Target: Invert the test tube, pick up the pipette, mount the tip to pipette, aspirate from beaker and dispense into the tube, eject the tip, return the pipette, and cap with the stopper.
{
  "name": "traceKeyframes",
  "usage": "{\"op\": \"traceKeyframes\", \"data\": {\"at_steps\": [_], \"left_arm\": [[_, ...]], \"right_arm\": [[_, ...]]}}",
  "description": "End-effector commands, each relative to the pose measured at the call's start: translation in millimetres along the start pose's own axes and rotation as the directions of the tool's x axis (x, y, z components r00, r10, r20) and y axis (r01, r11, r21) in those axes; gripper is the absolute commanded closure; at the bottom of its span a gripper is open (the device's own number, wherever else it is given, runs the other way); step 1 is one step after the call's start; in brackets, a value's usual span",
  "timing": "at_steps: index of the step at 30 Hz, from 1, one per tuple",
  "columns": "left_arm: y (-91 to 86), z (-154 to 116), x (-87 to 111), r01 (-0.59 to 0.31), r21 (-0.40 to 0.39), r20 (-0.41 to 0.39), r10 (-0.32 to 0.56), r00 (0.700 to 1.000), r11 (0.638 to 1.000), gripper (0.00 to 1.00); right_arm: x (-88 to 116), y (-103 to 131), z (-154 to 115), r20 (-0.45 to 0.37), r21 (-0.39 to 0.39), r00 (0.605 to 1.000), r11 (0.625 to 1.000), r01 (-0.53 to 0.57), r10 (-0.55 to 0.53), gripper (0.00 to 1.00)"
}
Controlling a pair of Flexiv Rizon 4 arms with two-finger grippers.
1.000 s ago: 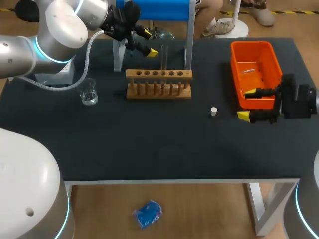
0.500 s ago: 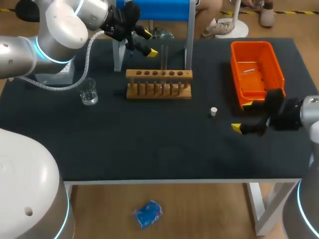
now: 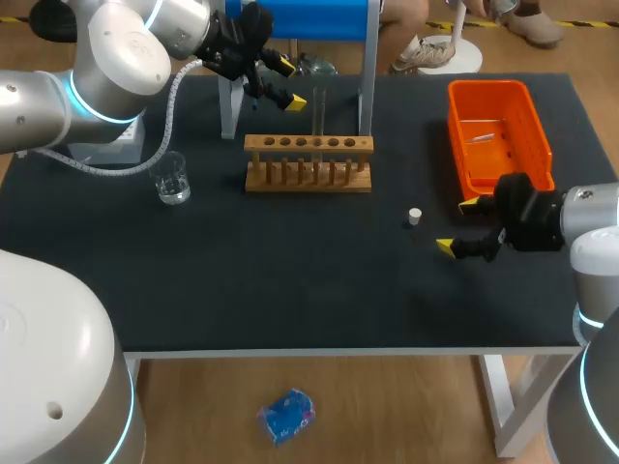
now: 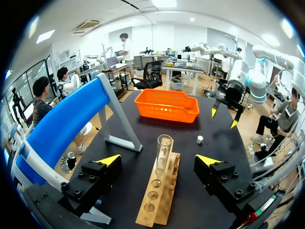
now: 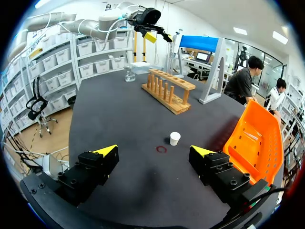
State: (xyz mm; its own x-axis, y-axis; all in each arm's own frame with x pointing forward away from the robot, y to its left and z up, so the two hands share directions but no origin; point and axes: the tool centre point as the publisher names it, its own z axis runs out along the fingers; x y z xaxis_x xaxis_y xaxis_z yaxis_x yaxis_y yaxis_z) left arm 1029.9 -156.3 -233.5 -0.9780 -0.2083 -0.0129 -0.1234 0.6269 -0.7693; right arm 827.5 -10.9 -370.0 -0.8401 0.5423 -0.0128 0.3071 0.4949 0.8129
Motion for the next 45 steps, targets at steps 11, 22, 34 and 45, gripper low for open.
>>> {"op": "traceKeyframes", "data": {"at_steps": [11, 22, 34, 45], "left_arm": [[-0.7, 0, -0.9, 0.002, -0.004, -0.003, -0.002, 1.0, 1.0, 0.0], [-0.7, 0, -0.9, 0.002, -0.004, -0.003, -0.002, 1.0, 1.0, 0.0], [-0.7, 0, -0.9, 0.002, -0.004, -0.003, -0.002, 1.0, 1.0, 0.0], [-0.7, 0, -0.9, 0.002, -0.004, -0.003, -0.002, 1.0, 1.0, 0.0]], "right_arm": [[-11, 0, 32, 0.056, 0.031, 0.998, 0.999, -0.009, 0.007, 0.0], [-16, -2, 55, 0.086, 0.025, 0.995, 0.998, -0.055, 0.053, 0.0], [-23, 0, 72, 0.125, 0.008, 0.988, 0.996, -0.094, 0.092, 0.33], [-27, 2, 82, 0.139, -0.007, 0.983, 0.993, -0.116, 0.116, 0.39]]}}
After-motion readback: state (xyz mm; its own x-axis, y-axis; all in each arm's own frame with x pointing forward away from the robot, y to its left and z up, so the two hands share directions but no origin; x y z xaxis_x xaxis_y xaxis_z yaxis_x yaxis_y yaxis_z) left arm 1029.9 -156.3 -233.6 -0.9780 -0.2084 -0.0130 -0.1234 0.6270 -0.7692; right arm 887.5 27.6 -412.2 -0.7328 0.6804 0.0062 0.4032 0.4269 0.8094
